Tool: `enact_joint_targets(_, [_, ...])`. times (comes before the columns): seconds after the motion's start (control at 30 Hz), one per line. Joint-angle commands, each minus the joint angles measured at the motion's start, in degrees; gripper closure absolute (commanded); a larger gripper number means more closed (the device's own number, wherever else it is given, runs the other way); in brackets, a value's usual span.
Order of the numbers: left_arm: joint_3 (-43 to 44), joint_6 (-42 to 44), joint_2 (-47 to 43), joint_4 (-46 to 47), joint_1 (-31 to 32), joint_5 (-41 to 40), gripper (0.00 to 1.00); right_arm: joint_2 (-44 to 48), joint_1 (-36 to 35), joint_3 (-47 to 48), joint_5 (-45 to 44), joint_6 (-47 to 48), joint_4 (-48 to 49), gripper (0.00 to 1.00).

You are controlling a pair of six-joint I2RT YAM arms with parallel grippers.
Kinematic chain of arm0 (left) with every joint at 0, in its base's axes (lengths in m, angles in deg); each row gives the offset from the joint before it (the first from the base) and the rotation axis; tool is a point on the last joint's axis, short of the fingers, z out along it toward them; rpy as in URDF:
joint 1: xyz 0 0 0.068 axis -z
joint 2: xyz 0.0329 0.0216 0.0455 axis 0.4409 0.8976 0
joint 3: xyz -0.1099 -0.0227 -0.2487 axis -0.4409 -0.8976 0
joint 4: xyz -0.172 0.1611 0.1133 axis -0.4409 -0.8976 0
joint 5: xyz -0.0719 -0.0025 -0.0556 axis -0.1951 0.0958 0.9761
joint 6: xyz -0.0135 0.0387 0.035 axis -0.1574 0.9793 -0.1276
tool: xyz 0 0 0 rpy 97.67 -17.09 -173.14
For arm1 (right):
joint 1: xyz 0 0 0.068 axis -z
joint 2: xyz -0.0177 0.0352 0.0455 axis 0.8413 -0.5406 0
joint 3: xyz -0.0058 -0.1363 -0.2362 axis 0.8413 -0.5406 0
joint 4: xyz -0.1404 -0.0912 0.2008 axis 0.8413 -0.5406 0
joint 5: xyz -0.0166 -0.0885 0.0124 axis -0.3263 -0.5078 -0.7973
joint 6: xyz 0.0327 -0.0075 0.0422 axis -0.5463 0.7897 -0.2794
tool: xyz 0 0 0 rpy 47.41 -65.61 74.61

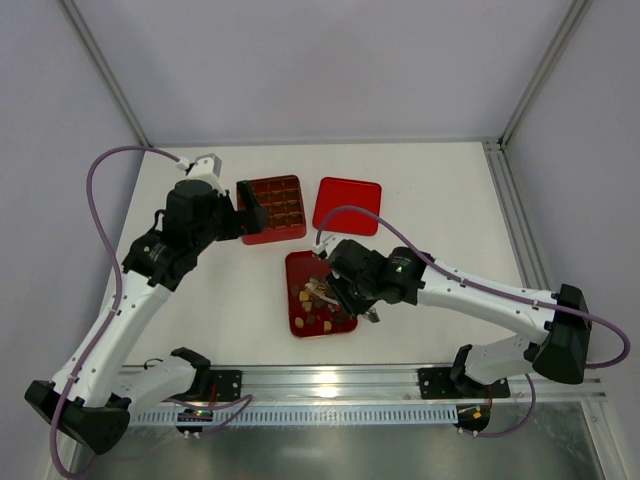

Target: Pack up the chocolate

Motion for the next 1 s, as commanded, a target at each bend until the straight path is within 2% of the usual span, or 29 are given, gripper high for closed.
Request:
enact_joint_targets(0.0, [-0.4,-0.3,0.0,2.3,-0.4,0.0,0.00,-0.5,-0.4,2.6,-1.4,1.6,0.1,0.62])
enact_joint_targets(0.97, [-0.4,0.0,-0.2,2.4,-0.5,0.1,0.00,-7.8,-0.5,8.6,-6.1,1.1,-3.7,0.63])
